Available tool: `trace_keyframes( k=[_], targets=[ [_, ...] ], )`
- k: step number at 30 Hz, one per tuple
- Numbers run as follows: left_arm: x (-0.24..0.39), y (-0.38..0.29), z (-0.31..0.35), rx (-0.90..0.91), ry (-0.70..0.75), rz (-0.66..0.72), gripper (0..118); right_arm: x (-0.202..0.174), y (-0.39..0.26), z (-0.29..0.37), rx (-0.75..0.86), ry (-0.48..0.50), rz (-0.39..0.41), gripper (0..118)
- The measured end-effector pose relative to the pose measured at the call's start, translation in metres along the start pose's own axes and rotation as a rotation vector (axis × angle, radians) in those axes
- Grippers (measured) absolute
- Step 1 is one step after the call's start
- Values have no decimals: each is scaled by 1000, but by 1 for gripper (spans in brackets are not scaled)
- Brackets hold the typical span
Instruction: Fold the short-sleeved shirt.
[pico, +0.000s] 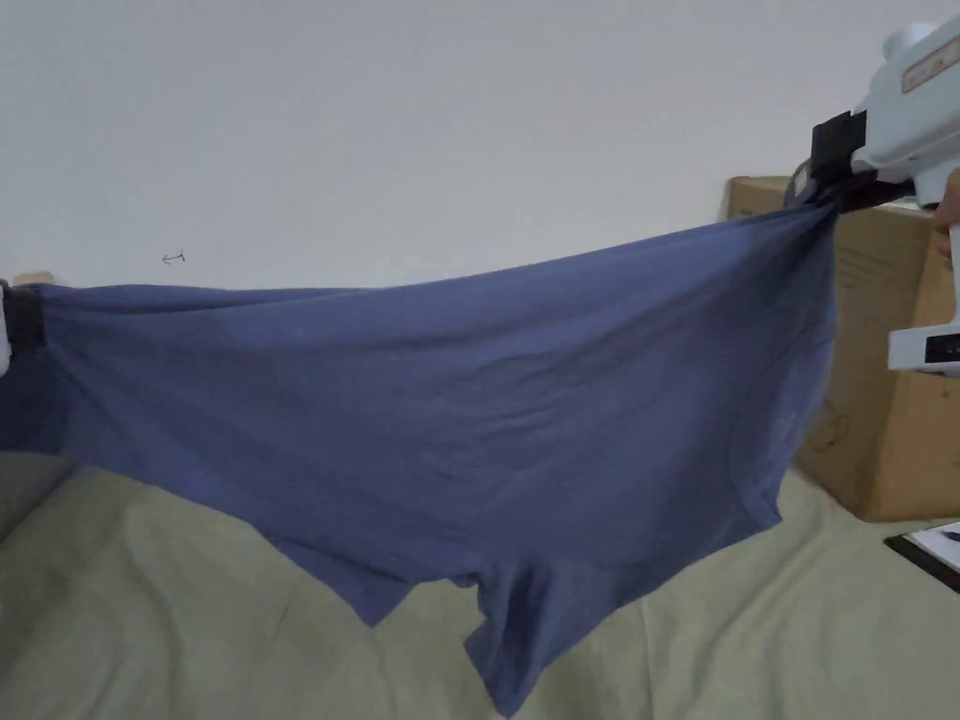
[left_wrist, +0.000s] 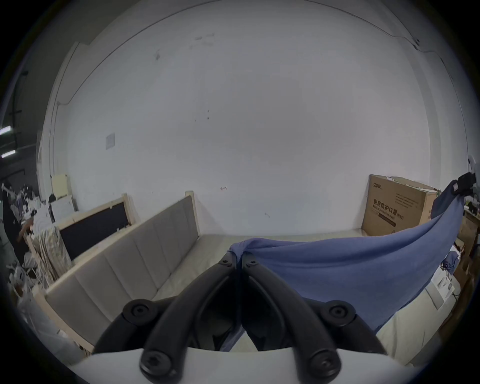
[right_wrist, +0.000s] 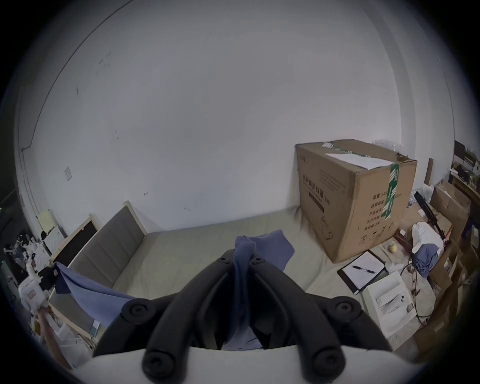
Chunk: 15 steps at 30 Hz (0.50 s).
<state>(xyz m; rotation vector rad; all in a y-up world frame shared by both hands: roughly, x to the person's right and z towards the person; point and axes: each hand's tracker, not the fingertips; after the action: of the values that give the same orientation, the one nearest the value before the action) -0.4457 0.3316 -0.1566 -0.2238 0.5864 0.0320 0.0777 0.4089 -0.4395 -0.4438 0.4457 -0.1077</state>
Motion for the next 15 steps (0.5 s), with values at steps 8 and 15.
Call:
trace_keyframes(
  k=[8, 15],
  targets=[
    [17, 41, -55, 2, -28, -25, 0, 12, 25, -43, 4, -43, -53, 6],
    [33, 60, -137, -12, -42, -51, 0, 16, 40, -119, -35, -62, -63, 6]
  ],
)
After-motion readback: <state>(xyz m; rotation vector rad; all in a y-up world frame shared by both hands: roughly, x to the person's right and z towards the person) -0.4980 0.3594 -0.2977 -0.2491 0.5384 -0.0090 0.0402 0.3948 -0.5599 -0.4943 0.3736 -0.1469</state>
